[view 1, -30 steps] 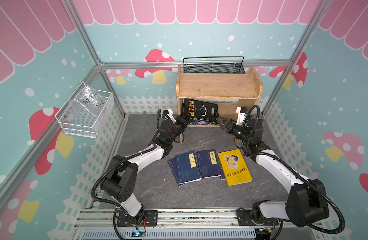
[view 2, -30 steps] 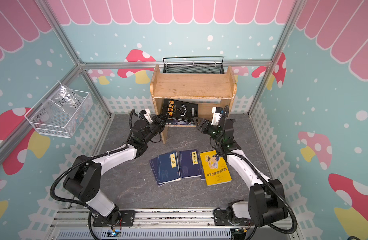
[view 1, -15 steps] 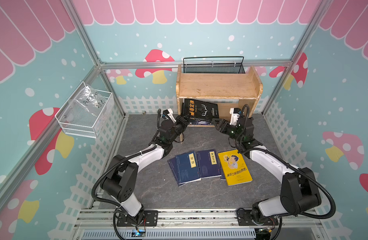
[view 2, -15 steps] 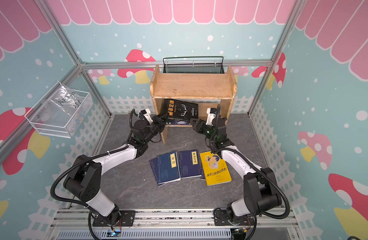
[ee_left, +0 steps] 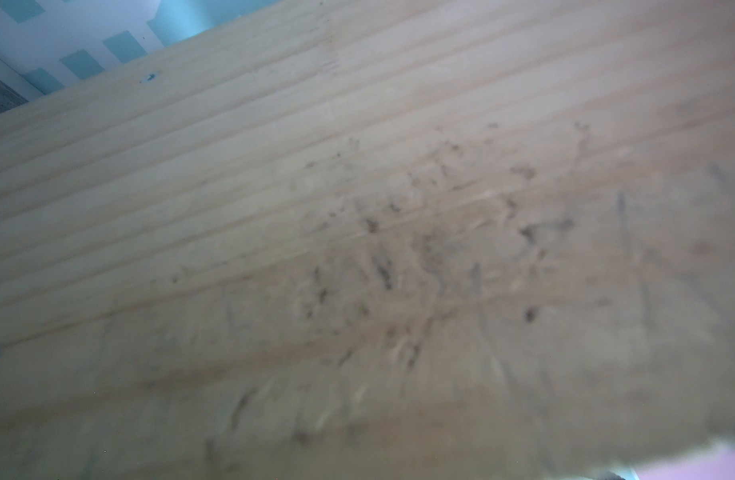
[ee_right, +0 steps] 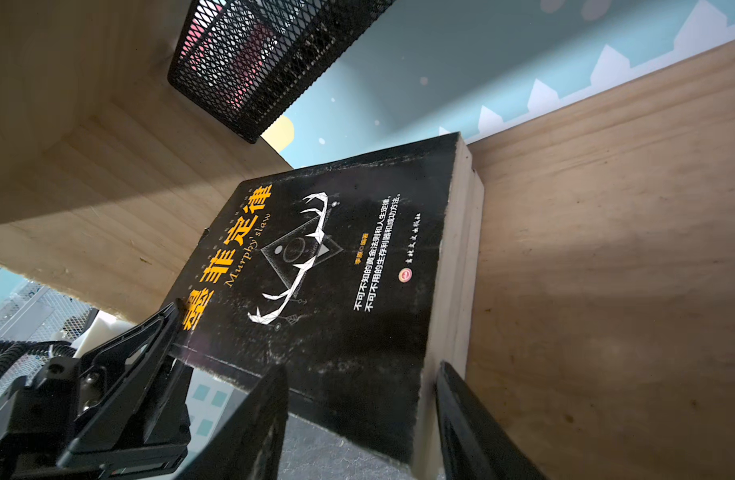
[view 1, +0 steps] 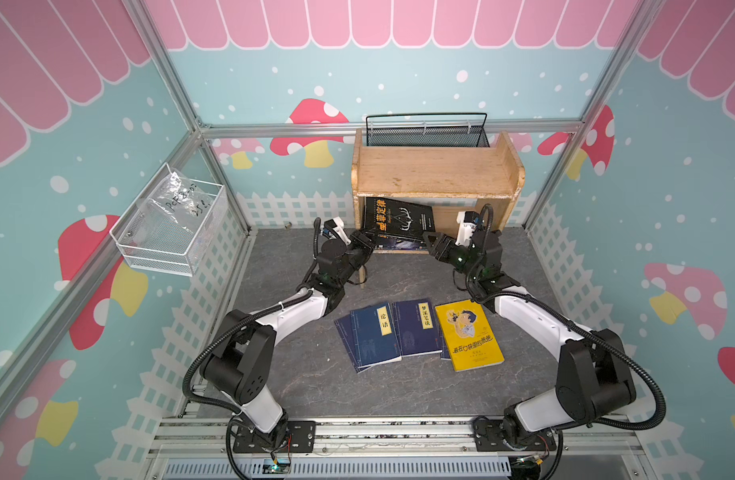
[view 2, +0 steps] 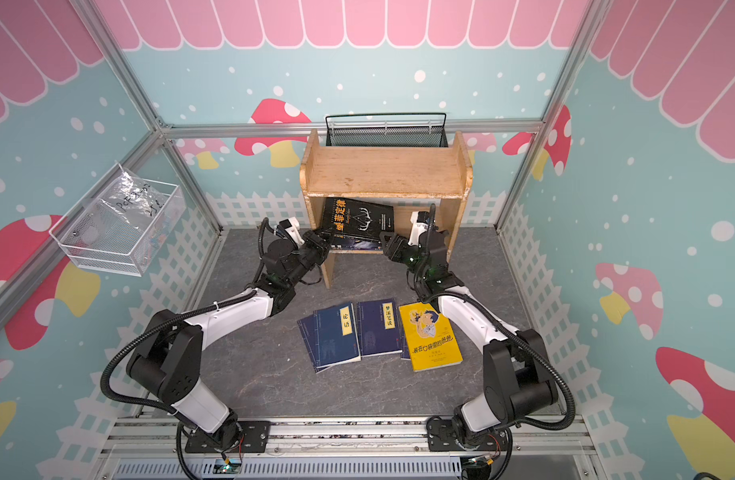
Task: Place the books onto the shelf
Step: 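Open both grippers and draw them back from the shelf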
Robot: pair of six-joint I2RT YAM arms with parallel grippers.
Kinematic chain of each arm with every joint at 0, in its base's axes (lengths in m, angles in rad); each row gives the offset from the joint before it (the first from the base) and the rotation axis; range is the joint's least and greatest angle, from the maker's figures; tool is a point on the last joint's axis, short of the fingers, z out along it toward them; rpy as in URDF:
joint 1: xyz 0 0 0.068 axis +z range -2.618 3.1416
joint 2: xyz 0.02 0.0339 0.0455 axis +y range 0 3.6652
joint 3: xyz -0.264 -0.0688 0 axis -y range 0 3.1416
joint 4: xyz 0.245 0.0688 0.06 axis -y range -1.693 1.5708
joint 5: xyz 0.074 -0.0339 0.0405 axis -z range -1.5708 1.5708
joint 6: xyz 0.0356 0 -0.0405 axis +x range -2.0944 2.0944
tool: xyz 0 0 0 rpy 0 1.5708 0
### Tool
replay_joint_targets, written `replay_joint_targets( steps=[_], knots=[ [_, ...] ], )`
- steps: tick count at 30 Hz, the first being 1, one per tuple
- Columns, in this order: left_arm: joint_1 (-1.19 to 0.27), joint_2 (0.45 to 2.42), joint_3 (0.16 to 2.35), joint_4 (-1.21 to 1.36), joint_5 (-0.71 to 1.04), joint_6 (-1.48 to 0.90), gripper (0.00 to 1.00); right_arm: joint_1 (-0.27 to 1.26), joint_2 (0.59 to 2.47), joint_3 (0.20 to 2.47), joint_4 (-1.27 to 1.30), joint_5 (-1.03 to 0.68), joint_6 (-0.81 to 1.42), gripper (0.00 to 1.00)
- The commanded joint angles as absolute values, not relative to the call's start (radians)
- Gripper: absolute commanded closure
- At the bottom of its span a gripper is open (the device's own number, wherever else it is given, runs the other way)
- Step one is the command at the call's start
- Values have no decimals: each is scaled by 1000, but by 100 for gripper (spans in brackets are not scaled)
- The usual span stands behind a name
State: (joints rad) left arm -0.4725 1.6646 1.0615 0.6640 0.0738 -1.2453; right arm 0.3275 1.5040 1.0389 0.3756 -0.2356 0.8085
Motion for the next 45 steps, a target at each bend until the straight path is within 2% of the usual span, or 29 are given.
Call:
replay_joint_targets(
  steps=[1,6,11,15,27,32,37,45],
  knots=[
    [-469,1670,1091,669,75,-1245,98,345,1515,1066,380,-248,799,42],
    [-469,1668,1086,671,76,-1253,88,347,1516,1065,373,-240,801,44],
    [-468,1656,1083,645,77,-1258,62,352,1521,1068,353,-217,792,46],
    [-467,1633,1092,572,68,-1260,49,357,1532,1070,350,-209,790,47],
    [-456,1559,1099,398,65,-1240,32,367,1549,1078,347,-195,784,48],
    [-426,1477,1115,209,37,-1101,24,367,1545,1081,343,-194,779,48],
    [-351,1370,1071,103,27,-982,23,367,1545,1085,343,-202,776,48],
    [-345,1257,1003,26,-22,-828,22,367,1536,1116,315,-197,730,42]
  ],
)
